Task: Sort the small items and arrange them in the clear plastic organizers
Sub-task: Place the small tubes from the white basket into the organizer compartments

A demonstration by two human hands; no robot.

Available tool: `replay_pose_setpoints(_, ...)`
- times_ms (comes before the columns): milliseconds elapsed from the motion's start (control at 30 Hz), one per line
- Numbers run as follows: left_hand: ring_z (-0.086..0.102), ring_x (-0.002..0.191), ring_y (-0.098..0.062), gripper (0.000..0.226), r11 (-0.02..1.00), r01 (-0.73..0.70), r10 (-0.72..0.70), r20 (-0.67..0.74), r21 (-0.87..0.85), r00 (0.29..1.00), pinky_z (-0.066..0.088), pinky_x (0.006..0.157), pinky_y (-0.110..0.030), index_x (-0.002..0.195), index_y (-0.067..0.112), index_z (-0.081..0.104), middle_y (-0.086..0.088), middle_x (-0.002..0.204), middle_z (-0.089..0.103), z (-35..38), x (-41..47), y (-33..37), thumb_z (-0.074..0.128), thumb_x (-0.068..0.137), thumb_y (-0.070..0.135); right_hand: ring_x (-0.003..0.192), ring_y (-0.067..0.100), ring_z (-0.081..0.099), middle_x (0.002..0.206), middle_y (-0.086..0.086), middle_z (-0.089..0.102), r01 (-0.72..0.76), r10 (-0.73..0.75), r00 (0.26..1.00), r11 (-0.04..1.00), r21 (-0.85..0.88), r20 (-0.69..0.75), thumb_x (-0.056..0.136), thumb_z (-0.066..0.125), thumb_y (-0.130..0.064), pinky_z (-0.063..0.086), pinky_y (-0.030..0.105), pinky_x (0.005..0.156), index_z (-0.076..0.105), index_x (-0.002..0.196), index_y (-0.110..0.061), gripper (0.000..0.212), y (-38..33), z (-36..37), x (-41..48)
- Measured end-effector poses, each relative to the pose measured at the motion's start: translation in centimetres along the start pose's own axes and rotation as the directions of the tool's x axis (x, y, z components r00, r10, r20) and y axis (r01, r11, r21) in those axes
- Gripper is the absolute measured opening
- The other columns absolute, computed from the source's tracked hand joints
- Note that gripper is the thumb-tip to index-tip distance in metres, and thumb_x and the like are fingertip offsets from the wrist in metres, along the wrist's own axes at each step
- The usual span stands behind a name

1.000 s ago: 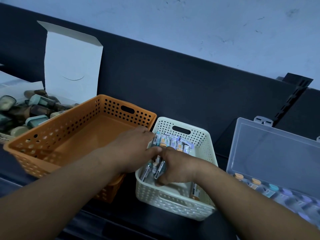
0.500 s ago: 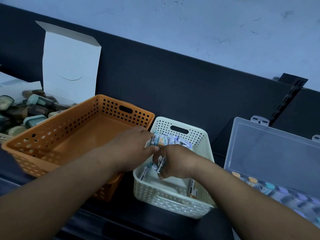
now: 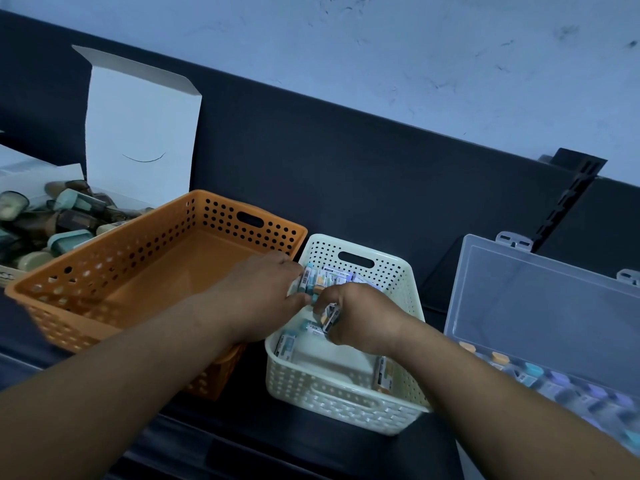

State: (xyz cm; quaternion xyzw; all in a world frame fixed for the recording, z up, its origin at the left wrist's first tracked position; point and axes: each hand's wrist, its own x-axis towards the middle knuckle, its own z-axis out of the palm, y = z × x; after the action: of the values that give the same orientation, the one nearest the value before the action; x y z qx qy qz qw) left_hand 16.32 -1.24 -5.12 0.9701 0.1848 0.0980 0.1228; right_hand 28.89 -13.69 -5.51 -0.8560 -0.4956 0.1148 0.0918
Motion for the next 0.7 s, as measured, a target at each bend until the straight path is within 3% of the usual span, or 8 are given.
replay_pose_setpoints(133, 0.021, 0.140, -0.016, 0.053, 0.999, -0.035, 0.037, -0.052, 0.041, 0.998, 0.017, 0.115, -0.036, 0.144, 0.029, 0.035, 0.005, 0.150, 0.032, 0.0, 0.0, 0.0, 0.044, 0.095, 0.048, 0.079, 0.017, 0.064, 0.088, -0.004, 0.066, 0.000, 0.005, 0.999, 0.989, 0.149, -0.032, 0.074, 0.075, -0.011, 0.054, 0.029, 0.071, 0.066, 0.097, -0.033, 0.033, 0.2, -0.5, 0.0)
replay_pose_setpoints(267, 0.010, 0.144, -0.013, 0.048, 0.990, -0.102, 0.109, -0.072, 0.093, 0.991, 0.004, 0.116, -0.038, 0.138, 0.037, 0.041, 0.010, 0.151, 0.031, -0.1, 0.1, 0.1, 0.052, 0.091, 0.036, 0.072, 0.021, 0.065, 0.093, 0.001, 0.069, 0.007, 0.021, 0.997, 0.939, 0.344, -0.078, 0.068, 0.080, -0.008, 0.057, 0.042, 0.072, 0.065, 0.078, -0.037, 0.035, 0.1, -1.3, -0.2)
replay_pose_setpoints(400, 0.025, 0.137, -0.008, 0.031, 0.986, -0.147, 0.154, -0.104, 0.074, 0.983, 0.004, 0.113, -0.036, 0.118, 0.040, 0.056, 0.016, 0.131, 0.051, -0.1, -0.1, 0.1, 0.058, 0.087, 0.038, 0.065, 0.018, 0.058, 0.090, 0.007, 0.068, 0.005, 0.035, 0.997, 0.856, 0.516, -0.068, 0.067, 0.081, -0.005, 0.050, 0.034, 0.060, 0.069, 0.085, -0.030, 0.033, -0.2, -2.2, -0.9)
replay_pose_setpoints(500, 0.040, 0.124, -0.005, 0.018, 0.984, -0.173, 0.176, -0.158, 0.036, 0.972, 0.008, 0.112, -0.035, 0.103, 0.039, 0.060, 0.019, 0.114, 0.058, -0.1, 0.0, 0.0, 0.062, 0.086, 0.041, 0.060, 0.012, 0.055, 0.080, 0.000, 0.064, 0.002, 0.033, 0.998, 0.815, 0.579, -0.049, 0.069, 0.079, 0.001, 0.047, 0.025, 0.056, 0.068, 0.086, -0.029, 0.036, -0.6, -2.6, -1.5)
replay_pose_setpoints(700, 0.046, 0.108, -0.004, 0.013, 0.980, -0.196, 0.201, -0.213, 0.045, 0.956, 0.012, 0.109, -0.032, 0.099, 0.036, 0.058, 0.018, 0.099, 0.060, -0.1, 0.2, -0.2, 0.059, 0.088, 0.044, 0.074, 0.018, 0.062, 0.090, 0.007, 0.069, -0.052, 0.099, 0.995, 0.695, 0.718, -0.023, 0.069, 0.076, 0.007, 0.055, 0.026, 0.065, 0.070, 0.090, -0.023, 0.038, -0.2, -3.1, -2.1)
